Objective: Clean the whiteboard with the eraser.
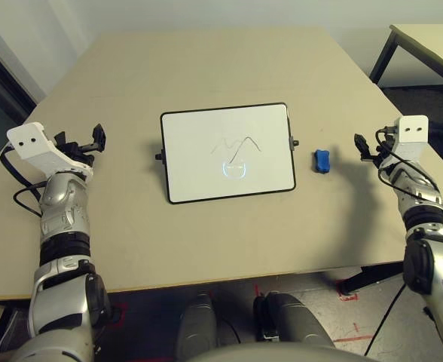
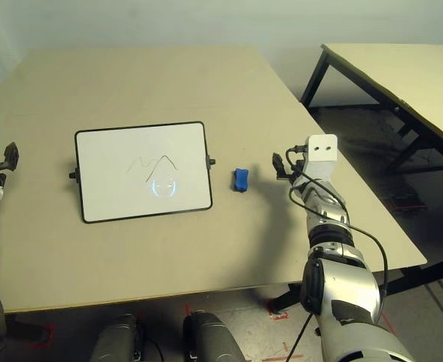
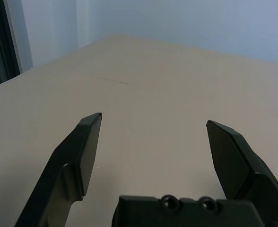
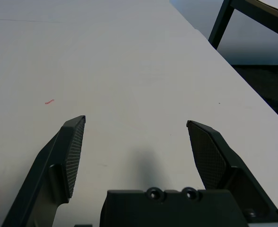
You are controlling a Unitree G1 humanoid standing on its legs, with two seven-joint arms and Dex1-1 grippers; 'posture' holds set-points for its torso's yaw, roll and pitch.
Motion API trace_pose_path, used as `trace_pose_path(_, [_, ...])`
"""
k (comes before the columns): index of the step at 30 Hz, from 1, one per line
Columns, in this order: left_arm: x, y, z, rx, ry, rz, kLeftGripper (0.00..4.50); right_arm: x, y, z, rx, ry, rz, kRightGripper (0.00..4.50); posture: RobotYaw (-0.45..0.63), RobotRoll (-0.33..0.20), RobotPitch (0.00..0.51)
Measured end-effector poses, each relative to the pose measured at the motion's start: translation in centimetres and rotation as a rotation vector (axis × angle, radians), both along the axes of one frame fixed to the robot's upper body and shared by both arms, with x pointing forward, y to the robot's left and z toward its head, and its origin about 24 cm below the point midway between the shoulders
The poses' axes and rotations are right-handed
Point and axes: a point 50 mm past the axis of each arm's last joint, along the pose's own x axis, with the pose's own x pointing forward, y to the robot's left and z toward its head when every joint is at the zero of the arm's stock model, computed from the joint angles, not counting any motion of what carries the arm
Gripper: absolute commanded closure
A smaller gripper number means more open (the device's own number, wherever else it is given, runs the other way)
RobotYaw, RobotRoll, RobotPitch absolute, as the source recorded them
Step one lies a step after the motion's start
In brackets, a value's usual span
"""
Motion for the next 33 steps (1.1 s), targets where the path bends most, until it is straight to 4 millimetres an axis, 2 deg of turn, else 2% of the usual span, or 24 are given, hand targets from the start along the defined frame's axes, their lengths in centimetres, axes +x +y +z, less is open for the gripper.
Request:
trace_pose_path(2, [0.1,-0.1,0.0,-0.001,0.001,-0.007,0.00,0.0,0.0,0.0,0.001,0.003,-0.001,0.04,-0.03,0.000,0.067])
trace_pose_path(3, [0.6,-0.8,0.3,0.000,0.020,-0.086,0.00,0.1,0.3,0.2,0.020,0.040,-0.011,0.04,-0.03,0.000,0.067])
trace_pose_path(4, [1.5,-2.3,1.5,0.024,0.026,-0.205,0.00,0.5,1.1,0.6,0.040,0.076,-0.004,0.04,-0.03,0.000,0.065])
trace_pose_path(7, [3.6,-7.3,6.6,0.141,-0.048,-0.506,0.00,1.5,5.5,3.0,0.057,0.100,0.091,0.04,-0.03,0.000,0.060])
trace_pose_path(9, [3.7,-9.0,9.3,0.193,-0.111,-0.589,0.00,1.3,6.8,4.0,0.055,0.096,0.115,0.04,-0.02,0.000,0.057])
trace_pose_path(10, [3.6,-9.2,10.0,0.204,-0.127,-0.605,0.00,1.1,6.9,4.3,0.052,0.097,0.110,0.04,-0.02,0.000,0.056])
trace_pose_path(15, [3.6,-10.1,9.9,0.186,-0.093,-0.638,0.00,0.5,7.1,4.1,0.056,0.162,0.061,0.04,-0.02,0.000,0.054])
trace_pose_path(18, [3.2,-11.3,9.5,0.222,-0.056,-0.726,0.00,0.2,8.2,4.2,0.064,0.196,0.057,0.04,-0.02,0.000,0.055])
trace_pose_path(21, [2.6,-12.6,8.2,0.262,0.016,-0.841,0.00,-0.2,9.6,3.7,0.081,0.244,0.072,0.04,-0.01,0.000,0.057])
trace_pose_path(23, [2.0,-12.9,7.5,0.287,0.077,-0.905,0.00,-0.7,10.5,2.9,0.090,0.293,0.081,0.04,-0.01,0.000,0.058])
trace_pose_path(26, [1.3,-13.3,7.6,0.307,0.112,-0.957,0.00,-1.1,11.2,2.5,0.073,0.333,0.092,0.04,-0.01,0.000,0.064])
trace_pose_path(33, [0.2,-14.6,7.1,0.343,0.207,-1.077,0.00,-1.9,11.6,2.0,0.037,0.383,0.095,0.04,-0.01,0.000,0.070])
